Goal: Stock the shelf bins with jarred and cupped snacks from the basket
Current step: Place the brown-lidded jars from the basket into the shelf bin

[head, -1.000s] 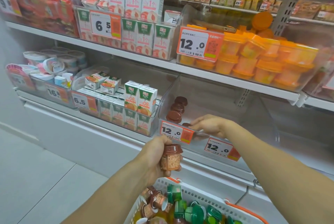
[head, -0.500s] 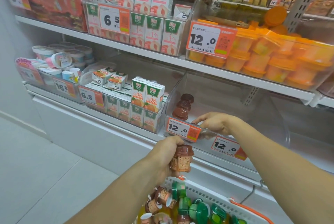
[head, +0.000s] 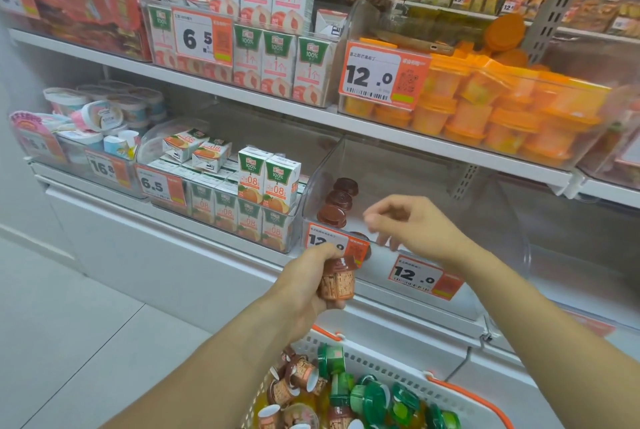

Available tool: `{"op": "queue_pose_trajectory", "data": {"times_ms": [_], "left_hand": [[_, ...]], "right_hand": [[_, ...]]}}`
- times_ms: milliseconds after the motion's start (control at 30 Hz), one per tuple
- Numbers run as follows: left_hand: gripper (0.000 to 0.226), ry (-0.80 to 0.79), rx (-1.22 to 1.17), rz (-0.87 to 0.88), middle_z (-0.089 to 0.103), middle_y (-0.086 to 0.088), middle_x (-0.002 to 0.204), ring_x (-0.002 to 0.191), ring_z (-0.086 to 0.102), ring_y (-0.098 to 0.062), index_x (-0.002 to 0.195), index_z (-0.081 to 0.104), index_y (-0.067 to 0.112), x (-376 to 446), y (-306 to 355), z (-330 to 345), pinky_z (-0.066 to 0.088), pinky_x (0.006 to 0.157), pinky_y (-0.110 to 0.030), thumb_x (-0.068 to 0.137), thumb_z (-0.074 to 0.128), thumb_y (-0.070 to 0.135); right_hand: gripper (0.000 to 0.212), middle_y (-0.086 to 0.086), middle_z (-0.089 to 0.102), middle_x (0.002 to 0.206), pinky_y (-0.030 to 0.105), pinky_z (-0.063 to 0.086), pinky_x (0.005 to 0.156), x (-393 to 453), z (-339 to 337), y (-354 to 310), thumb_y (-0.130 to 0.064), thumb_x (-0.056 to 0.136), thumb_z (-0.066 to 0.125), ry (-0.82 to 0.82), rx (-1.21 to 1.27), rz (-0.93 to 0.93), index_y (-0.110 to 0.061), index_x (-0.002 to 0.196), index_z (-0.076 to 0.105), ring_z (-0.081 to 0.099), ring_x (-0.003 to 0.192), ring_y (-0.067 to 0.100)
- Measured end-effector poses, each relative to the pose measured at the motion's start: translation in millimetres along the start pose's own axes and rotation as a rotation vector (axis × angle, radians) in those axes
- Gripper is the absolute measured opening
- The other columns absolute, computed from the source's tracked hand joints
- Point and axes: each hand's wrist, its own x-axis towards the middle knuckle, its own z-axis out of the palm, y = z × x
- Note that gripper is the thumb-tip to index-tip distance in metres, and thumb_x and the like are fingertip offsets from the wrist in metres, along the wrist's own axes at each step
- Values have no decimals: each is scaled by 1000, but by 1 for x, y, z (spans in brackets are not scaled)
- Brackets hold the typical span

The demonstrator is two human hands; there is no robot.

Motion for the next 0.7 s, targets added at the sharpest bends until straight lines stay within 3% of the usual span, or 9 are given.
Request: {"op": "queue_pose_trajectory", "data": {"times_ms": [100, 167, 233, 300, 400, 500, 600, 700], "left_hand": [[33, -58, 46, 76, 73, -13, 94, 79, 62, -22, 109, 73, 5, 1, -1, 8, 54, 64, -33, 90, 68, 31], [44, -103, 54, 123, 74, -15, 99, 82, 62, -22, 112, 73, 2, -2, -3, 16, 52, 78, -38, 90, 67, 39], [51, -101, -16, 156, 70, -14, 95, 83, 59, -23, 119, 67, -2, -6, -2, 25, 48, 78, -38, 98, 52, 42], [50, -78, -147, 156, 69, -16, 95, 88, 64, -28, 124, 62, -4, -9, 2, 30, 50, 78, -38, 102, 43, 38], [45, -151, -197, 127, 68, -26, 111, 104, 68, -39, 124, 62, -2, -11, 5, 30, 57, 85, -42, 102, 45, 34], [37, -228, -185, 187, 68, -27, 112, 94, 72, -36, 121, 62, -4, -11, 2, 36, 61, 78, -36, 102, 48, 25], [44, -128, -239, 330, 70, -23, 104, 87, 73, -34, 122, 58, -5, -6, -2, 40, 61, 77, -35, 87, 66, 21], [49, 41, -22, 506, 70, -12, 114, 93, 72, -37, 115, 64, 15, -2, -6, 37, 59, 88, -48, 72, 86, 22]], "right_hand": [[32, -5, 72, 92, 26, 53, 65, -28, 10, -2, -40, 83, 74, -272, -40, -70, -19, 106, 72, 67, 79, 16], [30, -5, 71, 95, 26, 53, 69, -31, 15, 10, -39, 80, 78, -232, -85, -138, -23, 105, 72, 65, 81, 15], [31, 1, 72, 97, 32, 54, 68, -31, 13, 18, -37, 80, 77, -161, 20, -129, -22, 107, 73, 63, 77, 14], [36, 9, 73, 106, 41, 52, 76, -31, 4, 22, -33, 84, 75, -127, 230, -70, -17, 115, 71, 65, 84, 20], [42, 17, 67, 123, 41, 51, 94, -36, -10, 26, -20, 89, 67, -160, 616, -16, -4, 128, 61, 63, 106, 28], [43, 20, 62, 130, 41, 46, 102, -36, -17, 26, -14, 94, 61, -212, 685, -21, -2, 135, 55, 61, 112, 32], [43, 13, 61, 136, 50, 37, 110, -33, -22, 25, -10, 95, 56, -214, 546, -30, -9, 138, 55, 53, 129, 35], [37, 11, 66, 128, 47, 46, 100, -32, -23, 18, -21, 94, 59, -123, 492, 5, -16, 131, 62, 60, 119, 28]]}}
